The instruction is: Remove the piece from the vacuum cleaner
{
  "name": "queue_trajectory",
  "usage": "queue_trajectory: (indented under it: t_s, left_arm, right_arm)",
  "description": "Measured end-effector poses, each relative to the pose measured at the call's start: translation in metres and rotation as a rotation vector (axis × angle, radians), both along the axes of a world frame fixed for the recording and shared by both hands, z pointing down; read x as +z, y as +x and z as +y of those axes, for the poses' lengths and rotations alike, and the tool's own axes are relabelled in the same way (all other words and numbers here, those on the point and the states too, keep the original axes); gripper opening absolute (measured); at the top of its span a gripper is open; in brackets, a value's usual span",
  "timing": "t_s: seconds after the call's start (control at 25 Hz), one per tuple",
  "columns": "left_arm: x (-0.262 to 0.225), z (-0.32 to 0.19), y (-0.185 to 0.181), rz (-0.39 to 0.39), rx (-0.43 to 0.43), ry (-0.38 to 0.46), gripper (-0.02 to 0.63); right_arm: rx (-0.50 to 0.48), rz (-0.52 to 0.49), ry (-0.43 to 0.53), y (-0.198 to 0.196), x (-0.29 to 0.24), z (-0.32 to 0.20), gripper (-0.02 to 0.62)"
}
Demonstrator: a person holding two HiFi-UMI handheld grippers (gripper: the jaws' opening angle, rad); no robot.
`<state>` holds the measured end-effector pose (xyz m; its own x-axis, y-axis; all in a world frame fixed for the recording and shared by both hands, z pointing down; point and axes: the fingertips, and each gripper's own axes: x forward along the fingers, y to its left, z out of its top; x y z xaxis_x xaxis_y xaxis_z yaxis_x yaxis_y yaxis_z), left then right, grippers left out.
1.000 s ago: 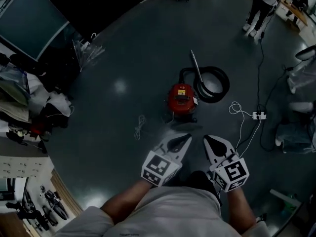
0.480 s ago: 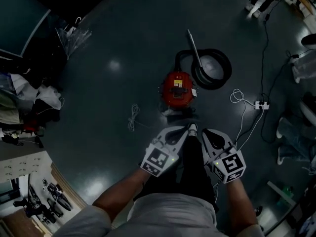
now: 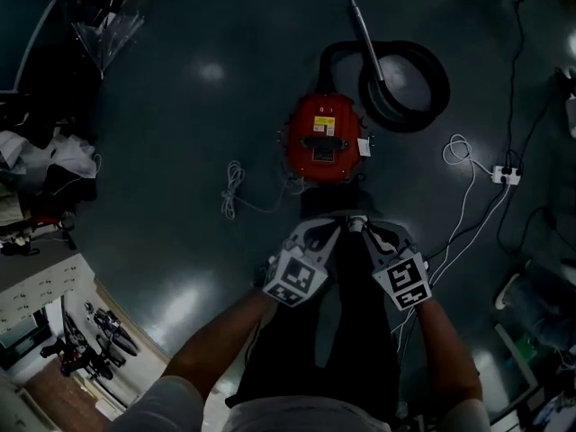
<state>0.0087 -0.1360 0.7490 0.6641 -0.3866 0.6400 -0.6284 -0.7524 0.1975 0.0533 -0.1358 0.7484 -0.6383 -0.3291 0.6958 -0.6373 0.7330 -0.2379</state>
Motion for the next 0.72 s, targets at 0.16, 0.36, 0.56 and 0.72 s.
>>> queue_trajectory:
  t_s: [0.16, 0.36, 0.56, 0.72]
  left_arm:
    - [0.081, 0.003, -0.003, -0.099, 0.055, -0.031, 0.005]
    - [0.159, 0.020, -0.006, -0.262, 0.227, -0.044, 0.017]
    - [0.212, 0.035, -0.004, -0.381, 0.363, -0.056, 0.124]
    - [0.243, 0.044, -0.006, -0.474, 0.453, -0.049, 0.143]
  right_arm:
    - [-0.144, 0.125, -0.001, -0.002, 0.091, 0.005, 0.018]
    - [-0.377, 0.312, 0.069, -0.010, 0.171, 0.013, 0.081]
    - [-0.603, 0.454, 0.125, -0.012, 0.222, 0.032, 0.140]
    - [-0.662, 0.529, 0.190, -0.012, 0.242, 0.033, 0.146]
